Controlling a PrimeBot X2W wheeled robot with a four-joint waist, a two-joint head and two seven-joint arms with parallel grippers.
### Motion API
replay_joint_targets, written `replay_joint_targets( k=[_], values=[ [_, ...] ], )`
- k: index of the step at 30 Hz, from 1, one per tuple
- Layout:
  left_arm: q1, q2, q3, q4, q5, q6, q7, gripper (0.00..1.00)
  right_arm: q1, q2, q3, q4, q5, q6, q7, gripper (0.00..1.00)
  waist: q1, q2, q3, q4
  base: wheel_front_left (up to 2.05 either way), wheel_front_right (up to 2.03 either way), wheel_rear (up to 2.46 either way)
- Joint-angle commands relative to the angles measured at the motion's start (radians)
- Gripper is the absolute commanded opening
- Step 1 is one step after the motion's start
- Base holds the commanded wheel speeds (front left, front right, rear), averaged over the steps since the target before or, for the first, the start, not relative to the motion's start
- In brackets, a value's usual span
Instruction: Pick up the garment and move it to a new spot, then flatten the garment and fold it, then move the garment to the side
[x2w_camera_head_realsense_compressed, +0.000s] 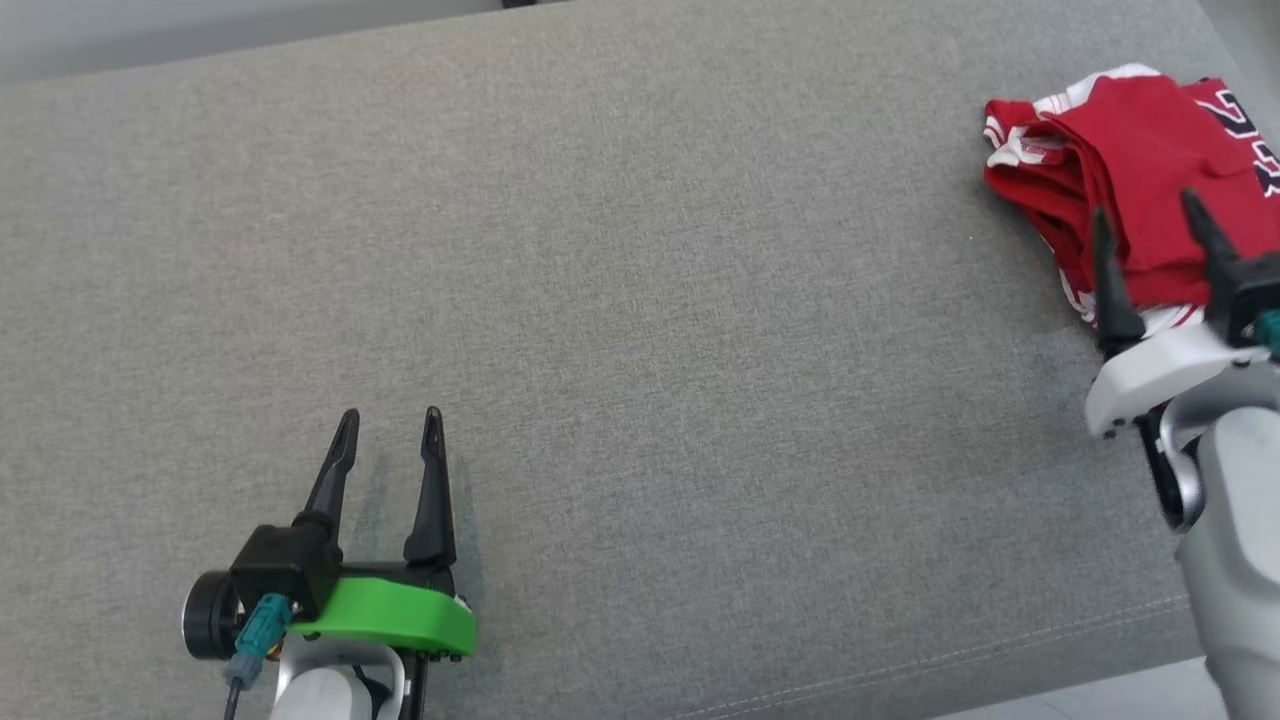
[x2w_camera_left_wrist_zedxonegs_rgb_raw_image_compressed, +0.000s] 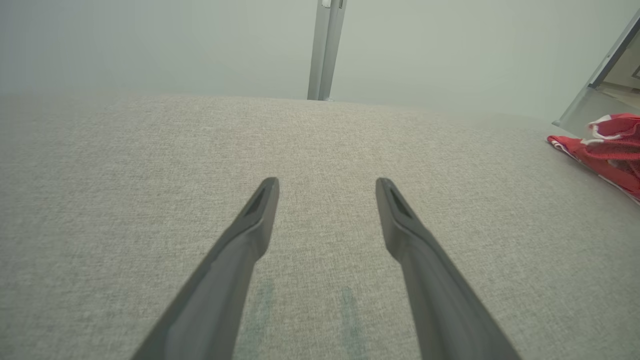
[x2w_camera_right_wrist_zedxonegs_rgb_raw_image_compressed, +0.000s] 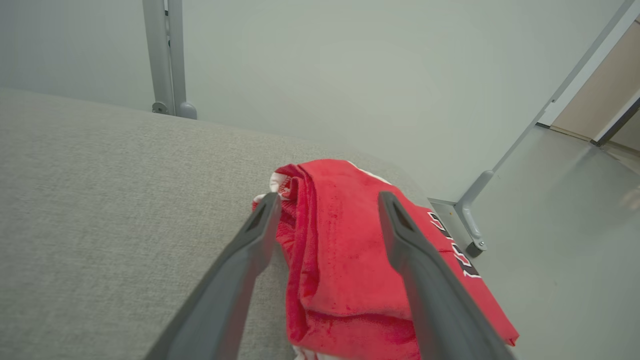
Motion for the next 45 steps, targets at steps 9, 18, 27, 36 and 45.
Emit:
replay_joint_targets(
  k=[9, 18, 27, 36, 45],
  values=[
    [0.099, 0.0, -0.005, 0.058, -0.051, 0.059, -0.002, 1.0, 0.243, 0.148, 0.063, -0.111, 0.075, -0.002, -0.003, 1.0, 0.0, 0.0, -0.243, 0.102, 0.0, 0.0, 0.0],
    [0.159, 0.0, -0.003, 0.014, -0.023, 0.057, -0.002, 1.0, 0.432, 0.216, 0.034, -0.363, 0.091, -0.002, -0.003, 1.0, 0.0, 0.0, -0.332, 0.13, 0.0, 0.0, 0.0],
    [0.239, 0.0, 0.032, -0.077, 0.023, 0.023, -0.002, 1.0, 0.586, 0.233, 0.052, -0.52, 0.055, -0.002, -0.003, 1.0, 0.0, 0.0, -0.355, 0.14, 0.0, 0.0, 0.0],
    [0.269, 0.0, 0.039, -0.079, 0.025, 0.008, -0.002, 1.0, 0.682, 0.239, 0.085, -0.523, 0.025, -0.002, -0.003, 1.0, 0.0, 0.0, -0.357, 0.145, 0.0, 0.0, 0.0],
    [0.262, -0.001, 0.039, -0.039, 0.023, 0.016, 0.005, 0.0, 0.691, 0.248, 0.078, -0.494, 0.03, 0.0, 0.001, 0.0, 0.0, 0.0, -0.361, 0.146, 0.0, 0.0, 0.0]
  ],
)
